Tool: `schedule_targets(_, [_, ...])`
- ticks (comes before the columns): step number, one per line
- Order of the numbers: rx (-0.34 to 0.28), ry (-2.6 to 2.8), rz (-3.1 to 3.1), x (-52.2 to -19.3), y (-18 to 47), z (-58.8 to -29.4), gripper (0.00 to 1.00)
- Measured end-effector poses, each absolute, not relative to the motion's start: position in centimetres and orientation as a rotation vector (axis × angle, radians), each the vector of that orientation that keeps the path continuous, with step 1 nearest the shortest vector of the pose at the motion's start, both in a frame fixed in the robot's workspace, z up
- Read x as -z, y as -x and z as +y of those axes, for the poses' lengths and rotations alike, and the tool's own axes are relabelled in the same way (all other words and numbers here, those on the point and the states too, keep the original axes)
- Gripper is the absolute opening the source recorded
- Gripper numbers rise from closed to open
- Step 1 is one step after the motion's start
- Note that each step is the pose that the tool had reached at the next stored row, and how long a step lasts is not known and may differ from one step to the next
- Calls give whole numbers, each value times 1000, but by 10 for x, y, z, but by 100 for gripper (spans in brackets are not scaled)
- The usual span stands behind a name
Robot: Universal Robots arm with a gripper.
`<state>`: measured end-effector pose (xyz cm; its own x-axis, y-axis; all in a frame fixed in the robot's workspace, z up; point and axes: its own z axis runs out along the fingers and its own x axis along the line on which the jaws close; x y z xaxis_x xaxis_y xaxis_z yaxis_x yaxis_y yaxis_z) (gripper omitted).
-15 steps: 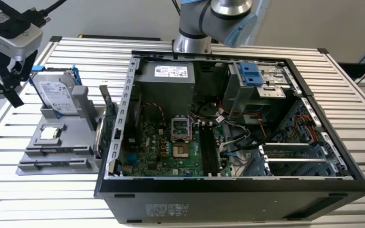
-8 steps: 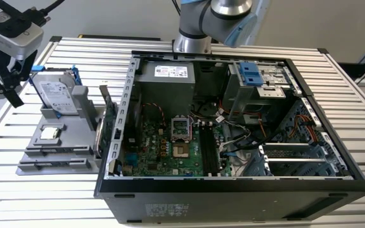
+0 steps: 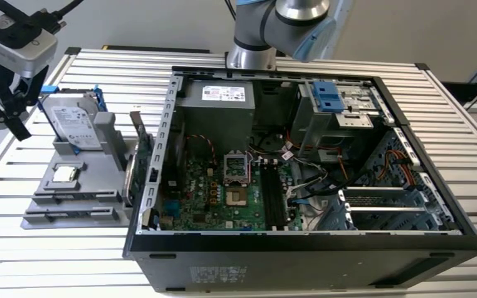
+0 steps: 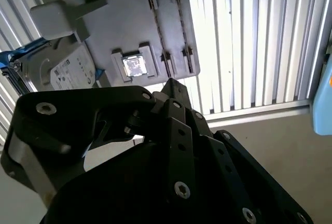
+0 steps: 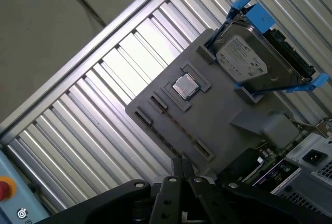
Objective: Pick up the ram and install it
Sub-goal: 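Pick up the ram and move it above insertion slot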
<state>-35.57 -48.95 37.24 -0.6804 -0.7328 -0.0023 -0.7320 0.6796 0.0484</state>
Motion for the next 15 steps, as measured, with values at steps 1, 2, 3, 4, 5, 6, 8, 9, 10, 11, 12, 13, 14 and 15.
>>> schedule_targets(1, [71, -1251, -2862, -372, 356, -489, 0])
schedule_targets(2, [71, -1257, -2859, -372, 356, -489, 0])
schedule_targets(3, [71, -1267, -2855, -372, 356, -489, 0])
schedule_targets(4, [71, -1279, -2849, -372, 356, -489, 0])
schedule_targets(5, [70, -1289, -2844, -372, 356, -489, 0])
schedule_targets(6, [70, -1300, -2839, -372, 356, -489, 0])
schedule_targets(8, [70, -1317, -2831, -372, 356, -489, 0])
schedule_targets(9, [70, -1326, -2827, -372, 356, -489, 0])
schedule_targets(10, [70, -1334, -2823, -372, 356, -489, 0])
schedule_targets(11, [70, -1342, -2819, -372, 356, -489, 0])
schedule_targets(12, [70, -1351, -2815, -372, 356, -489, 0])
schedule_targets(13, [70, -1358, -2811, -372, 356, -489, 0])
schedule_targets(14, [70, -1365, -2807, -372, 356, -489, 0])
schedule_targets(15, [70, -1372, -2804, -372, 356, -489, 0])
